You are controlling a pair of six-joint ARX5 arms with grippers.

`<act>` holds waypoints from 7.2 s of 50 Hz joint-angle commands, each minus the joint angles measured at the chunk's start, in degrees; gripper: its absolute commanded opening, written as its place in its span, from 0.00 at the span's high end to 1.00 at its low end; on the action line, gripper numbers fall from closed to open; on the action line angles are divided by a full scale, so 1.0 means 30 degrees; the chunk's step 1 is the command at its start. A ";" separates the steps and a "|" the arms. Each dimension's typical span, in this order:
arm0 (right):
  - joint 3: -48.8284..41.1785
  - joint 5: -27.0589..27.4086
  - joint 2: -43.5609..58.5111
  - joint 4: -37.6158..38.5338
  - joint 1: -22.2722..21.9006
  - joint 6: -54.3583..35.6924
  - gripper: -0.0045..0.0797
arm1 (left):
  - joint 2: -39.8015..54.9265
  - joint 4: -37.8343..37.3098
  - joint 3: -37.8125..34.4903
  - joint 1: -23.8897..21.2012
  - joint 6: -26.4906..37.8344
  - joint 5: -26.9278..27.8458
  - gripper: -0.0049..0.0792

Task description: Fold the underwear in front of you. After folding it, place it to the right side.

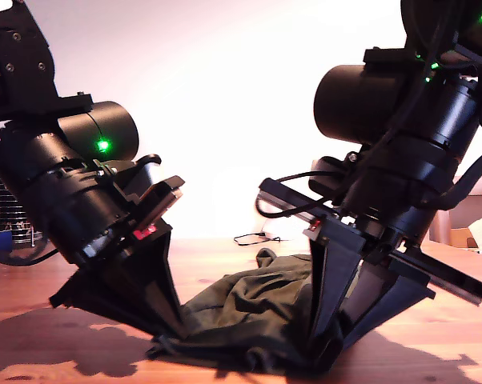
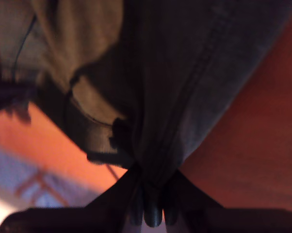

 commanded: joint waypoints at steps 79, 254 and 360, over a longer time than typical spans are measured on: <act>0.0437 -0.4918 -0.4634 -0.3257 -0.3949 -0.0022 0.96 | -0.5442 -0.3388 0.1020 0.1311 0.1027 0.0379 0.97; 0.0860 -0.1647 -0.0131 1.0710 -0.8138 1.6589 0.95 | -0.0131 0.8189 0.1144 -0.1457 0.1333 -0.2907 0.66; 0.0860 -0.1588 -0.0124 1.1336 -0.8684 1.7726 0.95 | 0.3636 1.4484 0.3949 -0.2011 0.9785 0.0612 0.96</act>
